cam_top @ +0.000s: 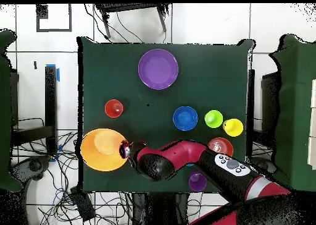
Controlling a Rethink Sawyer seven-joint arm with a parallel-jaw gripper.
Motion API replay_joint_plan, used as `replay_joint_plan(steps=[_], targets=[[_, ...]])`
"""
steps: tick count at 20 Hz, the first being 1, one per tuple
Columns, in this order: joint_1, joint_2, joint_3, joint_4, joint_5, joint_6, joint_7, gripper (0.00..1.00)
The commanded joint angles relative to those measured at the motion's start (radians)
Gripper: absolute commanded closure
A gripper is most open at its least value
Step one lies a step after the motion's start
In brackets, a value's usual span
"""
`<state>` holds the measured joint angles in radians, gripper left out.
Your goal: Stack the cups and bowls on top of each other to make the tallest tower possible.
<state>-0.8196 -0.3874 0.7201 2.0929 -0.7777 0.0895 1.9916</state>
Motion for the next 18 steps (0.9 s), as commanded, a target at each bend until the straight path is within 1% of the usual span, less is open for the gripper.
replay_joint_plan(steps=[1, 3, 7, 10, 11, 14, 18], targets=[[0.046, -0.029, -0.001, -0.161, 0.011, -0.082, 0.077, 1.00], [0.042, -0.033, 0.000, -0.178, 0.007, -0.099, 0.076, 1.00], [0.024, -0.036, 0.016, -0.207, 0.002, -0.085, 0.052, 1.00], [0.003, -0.028, 0.044, -0.209, 0.023, -0.027, 0.029, 1.00], [0.000, -0.027, 0.049, -0.209, 0.025, -0.021, 0.027, 1.00], [-0.013, 0.005, 0.067, -0.210, 0.048, 0.030, 0.010, 1.00], [-0.008, 0.033, 0.064, -0.211, 0.071, 0.065, 0.005, 1.00]])
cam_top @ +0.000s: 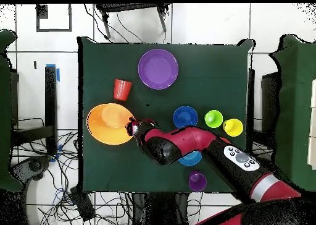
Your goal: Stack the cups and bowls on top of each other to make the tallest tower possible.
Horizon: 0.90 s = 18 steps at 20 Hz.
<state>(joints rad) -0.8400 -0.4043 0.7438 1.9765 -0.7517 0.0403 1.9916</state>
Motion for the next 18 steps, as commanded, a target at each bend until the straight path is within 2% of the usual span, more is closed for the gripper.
replay_joint_plan(steps=[1, 4, 9, 15, 18], targets=[[0.013, 0.053, 0.040, -0.093, 0.052, 0.117, 0.007, 1.00], [0.014, 0.068, 0.048, -0.094, 0.081, 0.145, 0.004, 1.00], [0.024, 0.074, 0.048, -0.105, 0.091, 0.144, -0.008, 1.00], [0.014, 0.003, 0.056, -0.077, 0.085, 0.096, 0.011, 1.00], [0.012, -0.088, 0.053, -0.073, 0.087, 0.088, 0.016, 1.00]])
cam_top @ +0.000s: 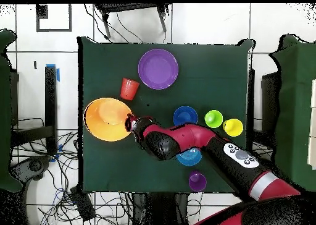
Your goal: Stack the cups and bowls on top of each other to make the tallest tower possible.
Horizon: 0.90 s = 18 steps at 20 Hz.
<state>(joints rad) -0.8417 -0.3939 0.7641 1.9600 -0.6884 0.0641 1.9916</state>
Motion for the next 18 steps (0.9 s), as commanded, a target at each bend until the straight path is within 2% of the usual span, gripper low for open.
replay_joint_plan(steps=[1, 4, 9, 11, 18], targets=[[0.011, -0.116, 0.035, -0.059, 0.026, 0.067, 0.015, 1.00], [-0.005, -0.149, 0.063, -0.087, 0.042, 0.125, -0.025, 1.00], [-0.023, -0.158, 0.094, -0.107, 0.077, 0.183, -0.054, 1.00], [-0.024, -0.190, 0.103, -0.110, 0.098, 0.211, -0.058, 1.00], [-0.001, -0.386, 0.113, -0.133, 0.176, 0.355, -0.077, 1.00]])
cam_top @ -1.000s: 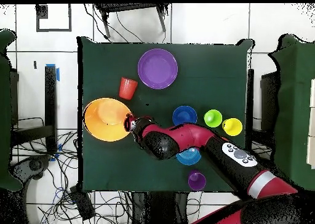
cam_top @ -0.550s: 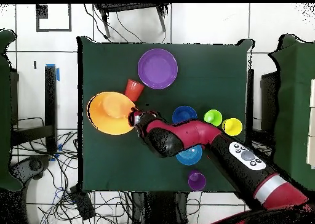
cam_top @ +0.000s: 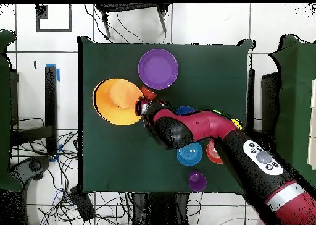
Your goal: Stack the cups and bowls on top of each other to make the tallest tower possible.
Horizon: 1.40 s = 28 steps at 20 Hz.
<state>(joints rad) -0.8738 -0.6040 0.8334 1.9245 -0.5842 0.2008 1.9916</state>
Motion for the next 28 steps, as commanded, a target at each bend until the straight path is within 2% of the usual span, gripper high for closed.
replay_joint_plan(steps=[1, 3, 9, 14, 17, 20, 23, 28], targets=[[0.036, -0.198, 0.039, -0.105, 0.074, 0.225, -0.074, 1.00], [0.047, -0.243, 0.030, -0.120, 0.077, 0.240, -0.067, 1.00], [0.069, -0.297, 0.004, -0.188, 0.053, 0.208, -0.037, 1.00], [0.137, -0.340, -0.102, -0.294, -0.032, 0.190, -0.009, 1.00], [0.153, -0.353, -0.141, -0.334, -0.046, 0.192, -0.001, 1.00], [0.201, -0.382, -0.217, -0.385, -0.087, 0.199, 0.045, 1.00], [0.224, -0.377, -0.255, -0.431, -0.109, 0.190, 0.045, 1.00], [0.271, -0.318, -0.348, -0.484, -0.171, 0.098, 0.087, 1.00]])
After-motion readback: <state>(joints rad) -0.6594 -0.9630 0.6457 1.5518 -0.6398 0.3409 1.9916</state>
